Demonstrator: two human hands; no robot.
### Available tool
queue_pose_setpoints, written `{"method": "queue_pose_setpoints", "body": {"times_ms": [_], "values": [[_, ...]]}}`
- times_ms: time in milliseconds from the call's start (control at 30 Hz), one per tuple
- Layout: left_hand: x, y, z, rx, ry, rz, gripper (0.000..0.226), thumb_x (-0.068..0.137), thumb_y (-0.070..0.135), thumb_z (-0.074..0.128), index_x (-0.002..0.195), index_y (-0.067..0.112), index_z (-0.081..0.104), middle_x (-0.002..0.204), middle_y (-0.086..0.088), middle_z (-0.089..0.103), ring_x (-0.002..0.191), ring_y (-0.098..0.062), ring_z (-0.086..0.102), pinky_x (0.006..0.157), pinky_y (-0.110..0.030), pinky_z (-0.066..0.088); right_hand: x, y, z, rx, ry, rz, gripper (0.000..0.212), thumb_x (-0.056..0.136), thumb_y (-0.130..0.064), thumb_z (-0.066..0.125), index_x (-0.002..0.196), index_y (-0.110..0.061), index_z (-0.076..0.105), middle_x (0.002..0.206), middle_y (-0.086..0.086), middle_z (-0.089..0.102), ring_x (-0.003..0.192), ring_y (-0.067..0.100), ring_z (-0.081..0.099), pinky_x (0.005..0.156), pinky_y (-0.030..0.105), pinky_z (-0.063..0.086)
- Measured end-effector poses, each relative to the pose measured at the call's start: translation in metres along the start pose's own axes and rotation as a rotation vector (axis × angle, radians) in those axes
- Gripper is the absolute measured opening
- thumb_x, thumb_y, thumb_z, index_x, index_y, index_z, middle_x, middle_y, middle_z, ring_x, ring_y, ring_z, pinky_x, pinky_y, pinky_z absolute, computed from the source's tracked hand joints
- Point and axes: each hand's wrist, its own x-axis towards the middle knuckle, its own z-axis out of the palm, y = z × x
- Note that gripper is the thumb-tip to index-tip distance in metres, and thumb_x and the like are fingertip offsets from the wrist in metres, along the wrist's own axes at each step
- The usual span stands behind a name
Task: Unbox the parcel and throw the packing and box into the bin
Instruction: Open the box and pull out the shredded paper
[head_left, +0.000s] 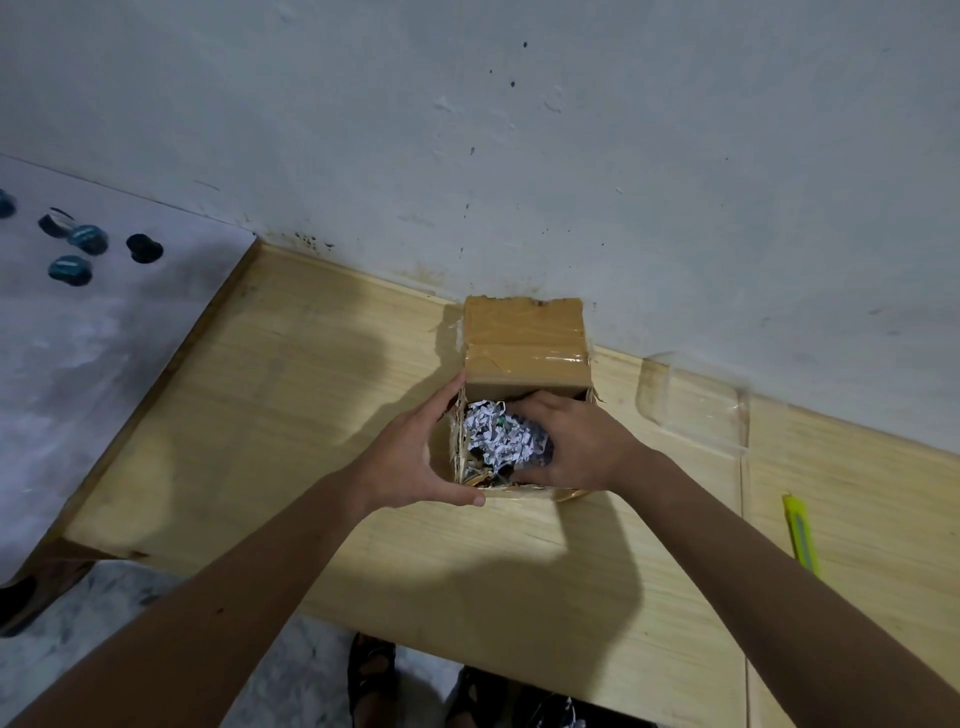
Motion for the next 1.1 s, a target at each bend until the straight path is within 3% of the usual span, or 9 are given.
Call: {"method": "queue_pose_setpoints", "body": {"times_ms": [100, 300, 433, 800, 1000, 1100], "values": [[-0.001, 0.000, 0.001, -0.004, 0.003, 0.003, 0.145, 0.050, 0.062, 0.100, 0.162, 0.056, 0.006, 0.171, 0.017, 0.026, 0.157, -0.003, 0.027, 0.129, -0.044, 0.030, 0.006, -0.002, 0.003, -0.096, -0.019, 0.004, 0.091, 0.073, -0.073, 0.071, 0.148, -0.024, 0.050, 0.140, 0.001, 0.063, 0.126, 0.025, 0.060, 0.103, 0.038, 0.050], [-0.003, 0.000, 0.001, 0.002, 0.000, 0.010, 0.144, 0.053, 0.061, 0.100, 0.161, 0.057, 0.004, 0.171, 0.023, 0.021, 0.158, 0.000, 0.021, 0.129, -0.044, 0.029, 0.014, -0.011, 0.010, -0.274, -0.119, 0.045, 0.074, 0.076, -0.052, 0.080, 0.137, -0.019, 0.055, 0.130, 0.003, 0.064, 0.115, 0.029, 0.065, 0.090, 0.042, 0.057], [-0.002, 0.001, 0.002, -0.006, -0.007, 0.007, 0.145, 0.053, 0.061, 0.100, 0.162, 0.056, 0.005, 0.171, 0.021, 0.023, 0.158, -0.001, 0.023, 0.129, -0.044, 0.029, 0.017, -0.013, 0.013, -0.318, -0.108, 0.050, 0.074, 0.077, -0.053, 0.078, 0.137, -0.017, 0.054, 0.129, 0.004, 0.063, 0.114, 0.029, 0.066, 0.087, 0.042, 0.058], [-0.002, 0.003, 0.003, -0.018, -0.026, 0.001, 0.143, 0.056, 0.062, 0.097, 0.160, 0.059, -0.001, 0.172, 0.016, 0.026, 0.157, -0.007, 0.029, 0.129, -0.046, 0.030, 0.018, -0.015, 0.013, -0.308, -0.118, 0.069, 0.067, 0.077, -0.057, 0.076, 0.128, -0.017, 0.058, 0.124, 0.003, 0.064, 0.110, 0.027, 0.066, 0.086, 0.040, 0.057], [-0.006, 0.006, 0.004, -0.032, -0.049, 0.010, 0.139, 0.064, 0.058, 0.095, 0.158, 0.061, -0.007, 0.173, 0.020, 0.020, 0.158, -0.004, 0.024, 0.129, -0.045, 0.030, 0.013, -0.012, 0.007, -0.214, -0.086, 0.073, 0.072, 0.073, -0.057, 0.074, 0.130, -0.016, 0.058, 0.120, 0.002, 0.064, 0.107, 0.027, 0.066, 0.083, 0.037, 0.056], [-0.005, 0.007, 0.002, -0.050, -0.048, 0.001, 0.139, 0.065, 0.053, 0.096, 0.161, 0.055, -0.003, 0.168, 0.023, 0.030, 0.153, 0.002, 0.033, 0.126, -0.041, 0.035, 0.006, -0.010, -0.002, -0.104, -0.040, 0.070, 0.075, 0.067, -0.056, 0.073, 0.131, -0.019, 0.060, 0.120, -0.001, 0.064, 0.106, 0.025, 0.065, 0.081, 0.034, 0.054]]}}
